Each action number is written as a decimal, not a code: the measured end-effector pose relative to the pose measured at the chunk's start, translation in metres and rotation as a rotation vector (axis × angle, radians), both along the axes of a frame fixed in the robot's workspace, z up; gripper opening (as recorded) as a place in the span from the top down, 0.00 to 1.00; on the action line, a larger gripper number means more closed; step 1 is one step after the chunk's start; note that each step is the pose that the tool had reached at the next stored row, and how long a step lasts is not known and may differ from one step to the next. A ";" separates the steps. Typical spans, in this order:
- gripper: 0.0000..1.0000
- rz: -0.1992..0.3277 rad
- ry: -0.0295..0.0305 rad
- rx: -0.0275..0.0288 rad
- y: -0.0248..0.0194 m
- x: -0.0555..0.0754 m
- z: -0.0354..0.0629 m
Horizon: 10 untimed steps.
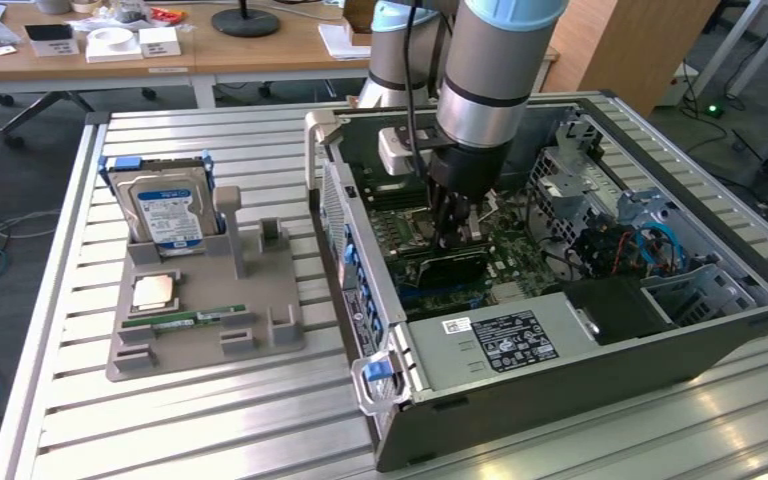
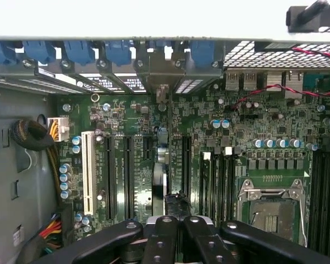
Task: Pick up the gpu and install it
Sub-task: 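Press down on the gpu until it lock into place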
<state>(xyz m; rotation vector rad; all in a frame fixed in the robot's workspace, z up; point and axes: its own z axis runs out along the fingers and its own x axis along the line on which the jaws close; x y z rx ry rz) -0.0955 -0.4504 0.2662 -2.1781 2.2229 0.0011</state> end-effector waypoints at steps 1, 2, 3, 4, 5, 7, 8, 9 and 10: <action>0.89 0.000 -0.0001 0.0002 -0.0001 0.000 -0.0001; 0.89 0.000 -0.0001 0.0003 -0.0002 0.000 -0.0001; 0.89 0.000 -0.0001 0.0003 -0.0002 0.000 -0.0002; 0.89 0.000 -0.0001 0.0002 -0.0002 0.000 -0.0002; 0.89 0.000 -0.0001 0.0002 -0.0003 0.000 -0.0005; 0.89 0.000 -0.0001 0.0003 -0.0003 0.000 -0.0019; 0.89 0.000 0.0000 0.0000 -0.0003 0.000 -0.0023; 0.89 0.000 0.0000 -0.0002 -0.0003 0.000 -0.0023; 0.89 0.000 0.0001 -0.0002 -0.0003 0.000 -0.0023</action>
